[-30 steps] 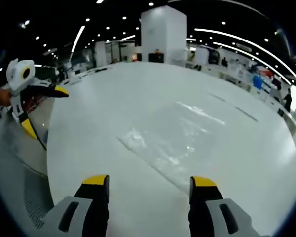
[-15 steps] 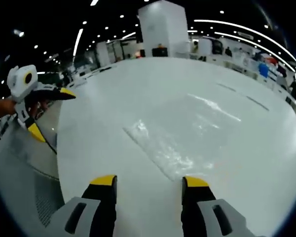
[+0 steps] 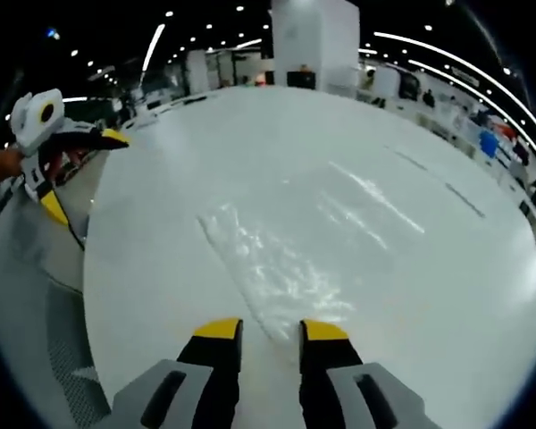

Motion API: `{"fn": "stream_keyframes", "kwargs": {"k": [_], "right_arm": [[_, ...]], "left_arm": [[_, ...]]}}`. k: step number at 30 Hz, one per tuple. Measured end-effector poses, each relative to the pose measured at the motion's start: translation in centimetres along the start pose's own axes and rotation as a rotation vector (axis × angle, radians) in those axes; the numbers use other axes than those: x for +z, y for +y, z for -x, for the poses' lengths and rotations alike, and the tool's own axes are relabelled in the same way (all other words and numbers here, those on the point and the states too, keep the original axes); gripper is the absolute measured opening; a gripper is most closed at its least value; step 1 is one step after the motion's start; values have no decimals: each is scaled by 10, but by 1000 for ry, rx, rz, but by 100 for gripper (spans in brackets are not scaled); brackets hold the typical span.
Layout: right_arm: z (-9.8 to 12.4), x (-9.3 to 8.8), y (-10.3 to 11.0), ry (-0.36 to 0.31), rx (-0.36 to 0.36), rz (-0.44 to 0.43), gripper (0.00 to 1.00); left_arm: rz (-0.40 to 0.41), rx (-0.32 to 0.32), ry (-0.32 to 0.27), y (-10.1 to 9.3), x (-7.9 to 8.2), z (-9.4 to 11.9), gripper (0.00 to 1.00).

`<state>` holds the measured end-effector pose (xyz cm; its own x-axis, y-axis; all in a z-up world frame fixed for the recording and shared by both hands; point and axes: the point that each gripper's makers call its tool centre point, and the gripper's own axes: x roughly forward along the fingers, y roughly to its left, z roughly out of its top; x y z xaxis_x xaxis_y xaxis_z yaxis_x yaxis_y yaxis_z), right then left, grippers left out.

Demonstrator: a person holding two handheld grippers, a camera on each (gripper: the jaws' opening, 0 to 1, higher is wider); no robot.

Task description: Open the resealable bag by pulling the two sides of the seal apart until the entire bag opening is separated and visibly accessible.

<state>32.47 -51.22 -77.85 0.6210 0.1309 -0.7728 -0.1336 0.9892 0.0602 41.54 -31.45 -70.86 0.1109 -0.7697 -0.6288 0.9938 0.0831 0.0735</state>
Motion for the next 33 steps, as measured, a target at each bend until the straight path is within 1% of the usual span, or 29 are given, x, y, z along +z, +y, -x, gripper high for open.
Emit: {"fn": "stream_keyframes", "kwargs": {"k": [1, 3, 4, 5, 6, 7, 9, 12, 14, 15, 17, 23, 26, 28, 30, 33], "right_arm": [[1, 0, 0, 3, 3, 5, 19], [2, -3, -3, 28, 3, 96, 15], [2, -3, -4, 34, 3, 125, 13], [1, -3, -5, 41, 9, 174, 12], [1, -3, -4, 43, 11, 130, 11], [1, -2, -6, 51, 18, 126, 10], [1, -2, -7, 62, 22, 158, 7], [1, -3, -10, 81, 31, 177, 1], [2, -6, -10, 105, 46, 214, 0], [1, -4, -9, 103, 56, 247, 0], [2, -4, -7, 121, 74, 308, 0], [2, -5, 1, 126, 107, 313, 0], [5, -6, 9, 125, 130, 313, 0], [6, -8, 13, 126, 143, 322, 0], [10, -6, 21, 116, 158, 345, 0], [14, -8, 31, 105, 183, 356, 0]], "left_arm": [[-7, -1, 1, 0, 0, -1, 85], [-17, -8, 6, -2, 2, -2, 84], [-20, -9, 6, -2, 2, -3, 84], [-24, -11, 6, -2, 4, -3, 84], [-26, -12, 4, -2, 5, -4, 84], [-28, -13, 3, -2, 7, -5, 84], [-30, -13, 1, -2, 8, -5, 84], [-38, -20, -1, -3, 12, -7, 84], [-43, -23, -1, -4, 13, -8, 84], [-46, -25, 0, -5, 14, -8, 83], [-54, -29, 1, -6, 15, -9, 83], [-66, -30, 3, -4, 17, -11, 83], [-74, -34, 2, -3, 19, -12, 82], [-94, -39, 8, -3, 18, -13, 81], [-108, -43, 6, -4, 18, -14, 80], [-135, -54, 16, -7, 17, -18, 78]]}}
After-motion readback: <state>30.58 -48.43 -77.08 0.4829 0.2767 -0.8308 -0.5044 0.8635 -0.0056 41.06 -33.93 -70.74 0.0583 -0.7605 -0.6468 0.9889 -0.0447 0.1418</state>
